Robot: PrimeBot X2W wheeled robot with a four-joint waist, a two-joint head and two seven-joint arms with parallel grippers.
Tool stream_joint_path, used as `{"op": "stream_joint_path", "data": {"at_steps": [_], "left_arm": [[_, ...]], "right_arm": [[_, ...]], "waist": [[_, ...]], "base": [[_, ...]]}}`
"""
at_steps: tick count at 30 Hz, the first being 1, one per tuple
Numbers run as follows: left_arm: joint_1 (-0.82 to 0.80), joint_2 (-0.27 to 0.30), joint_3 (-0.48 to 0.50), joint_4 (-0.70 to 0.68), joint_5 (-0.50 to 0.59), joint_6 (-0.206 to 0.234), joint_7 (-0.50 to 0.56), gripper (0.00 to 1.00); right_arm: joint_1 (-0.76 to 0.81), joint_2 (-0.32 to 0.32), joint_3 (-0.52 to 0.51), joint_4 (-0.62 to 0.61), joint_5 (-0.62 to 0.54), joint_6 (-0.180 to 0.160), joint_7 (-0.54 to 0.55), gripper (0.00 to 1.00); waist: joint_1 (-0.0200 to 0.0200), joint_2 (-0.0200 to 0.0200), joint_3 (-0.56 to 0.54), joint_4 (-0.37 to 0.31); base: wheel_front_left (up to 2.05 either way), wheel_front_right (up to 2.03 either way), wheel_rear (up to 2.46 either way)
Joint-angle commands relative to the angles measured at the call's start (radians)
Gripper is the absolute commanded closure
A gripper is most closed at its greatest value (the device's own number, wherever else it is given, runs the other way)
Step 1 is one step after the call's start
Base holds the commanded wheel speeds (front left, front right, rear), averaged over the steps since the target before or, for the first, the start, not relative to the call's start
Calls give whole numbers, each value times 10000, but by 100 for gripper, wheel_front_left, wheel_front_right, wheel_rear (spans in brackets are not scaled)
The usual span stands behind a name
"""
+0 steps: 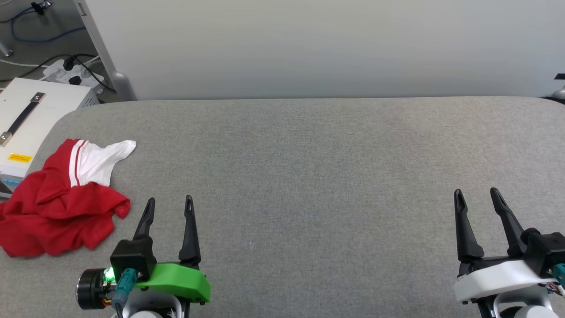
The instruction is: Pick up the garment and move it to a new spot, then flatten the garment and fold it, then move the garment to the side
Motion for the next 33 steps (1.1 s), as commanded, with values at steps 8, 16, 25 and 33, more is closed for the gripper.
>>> {"op": "stream_joint_path", "data": {"at_steps": [8,16,25,33], "left_arm": [[-152,-35,-109,126,-157,130,-243,0],[-149,-38,-222,217,-193,163,-408,0],[-135,-42,-324,349,-279,149,-596,0],[-114,-45,-364,519,-275,169,-762,0]], "right_arm": [[154,-2,-16,-55,69,-6,-252,0],[235,-2,65,-123,-52,-6,-414,0],[313,-2,73,12,237,-7,-600,0],[375,-2,46,138,329,-7,-764,0]], "waist": [[-1,0,-12,-12],[-1,0,-18,-9],[-1,0,-9,7],[-1,0,-10,3]], "base": [[0,0,0],[0,0,0],[0,0,0],[0,0,0]]}}
